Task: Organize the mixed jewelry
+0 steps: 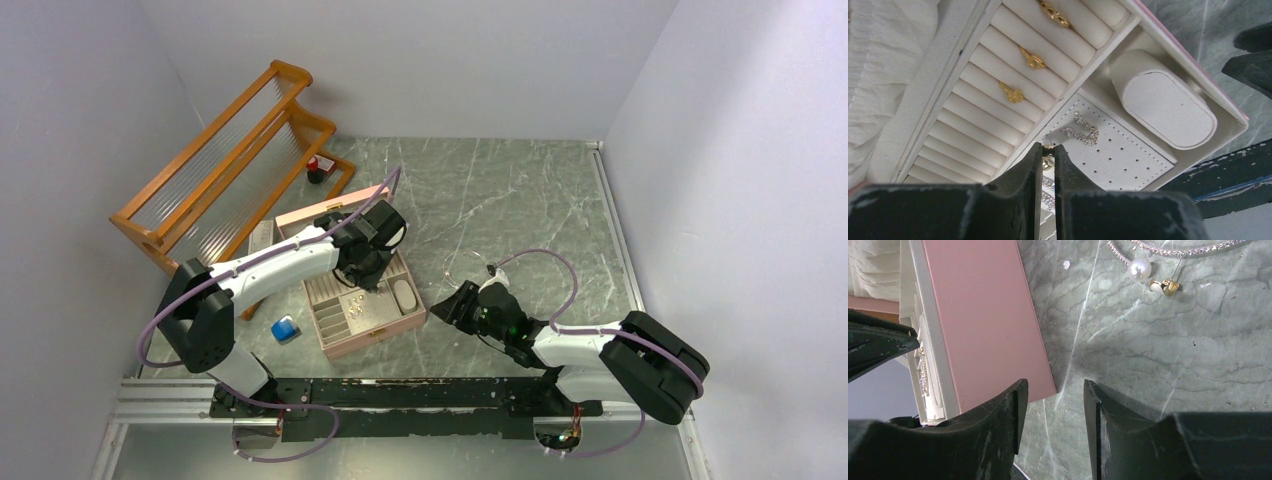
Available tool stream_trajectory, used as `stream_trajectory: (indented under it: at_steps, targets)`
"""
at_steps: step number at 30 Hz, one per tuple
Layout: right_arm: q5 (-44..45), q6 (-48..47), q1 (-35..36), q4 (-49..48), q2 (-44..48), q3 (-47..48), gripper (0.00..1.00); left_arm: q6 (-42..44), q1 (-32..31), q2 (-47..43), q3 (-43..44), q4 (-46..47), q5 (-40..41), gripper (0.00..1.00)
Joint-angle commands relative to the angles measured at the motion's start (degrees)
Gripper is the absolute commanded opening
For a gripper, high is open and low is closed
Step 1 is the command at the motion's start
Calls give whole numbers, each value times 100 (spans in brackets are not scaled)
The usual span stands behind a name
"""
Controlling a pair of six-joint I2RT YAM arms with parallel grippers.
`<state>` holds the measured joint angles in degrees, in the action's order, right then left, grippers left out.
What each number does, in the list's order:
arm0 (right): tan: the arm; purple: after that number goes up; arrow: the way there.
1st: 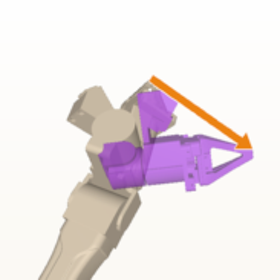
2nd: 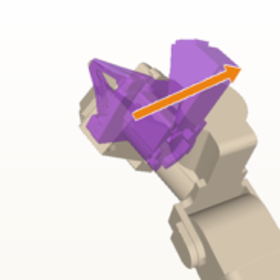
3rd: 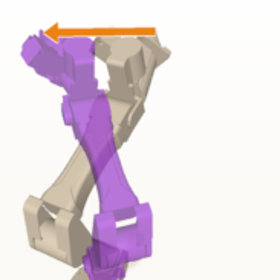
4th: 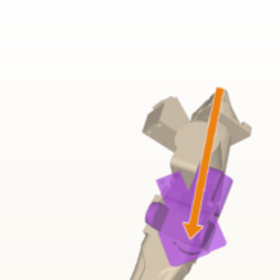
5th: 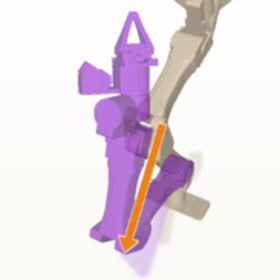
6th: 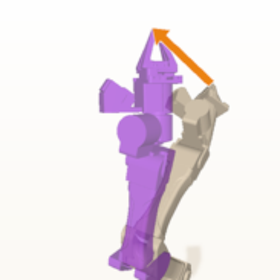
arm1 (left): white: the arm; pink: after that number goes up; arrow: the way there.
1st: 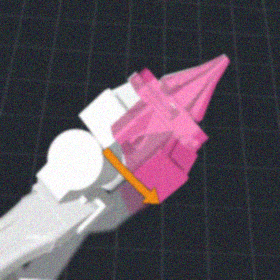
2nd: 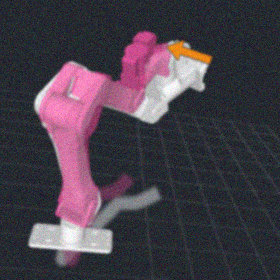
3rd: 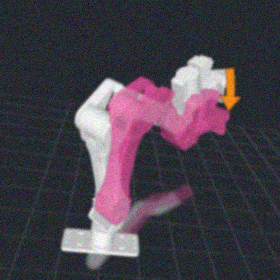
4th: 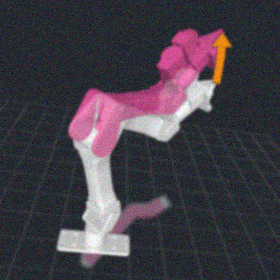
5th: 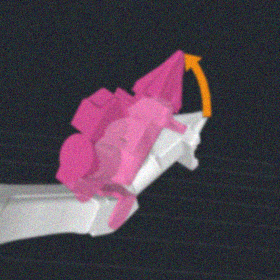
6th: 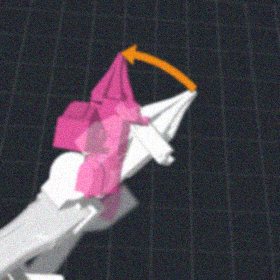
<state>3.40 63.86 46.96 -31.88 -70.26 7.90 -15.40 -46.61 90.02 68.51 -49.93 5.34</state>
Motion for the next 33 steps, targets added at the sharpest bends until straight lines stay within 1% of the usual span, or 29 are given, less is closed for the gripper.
stream_trajectory:
  at_steps: [1, 12, 26, 33]
  targets:
    - [86, -22, 41, -134, -43, 37, 49, -3, -24, 42, 106, -122, 271, 5]
    - [89, -13, 41, -143, -41, 31, 49, 63, -23, -10, 23, 16, -302, 5]
    - [78, -29, 41, -143, -59, 47, 49, -11, -24, 64, 53, -31, 35, 5]
    - [73, -40, 41, -130, -66, 69, 49, -55, -32, 121, -21, 58, -19, 6]
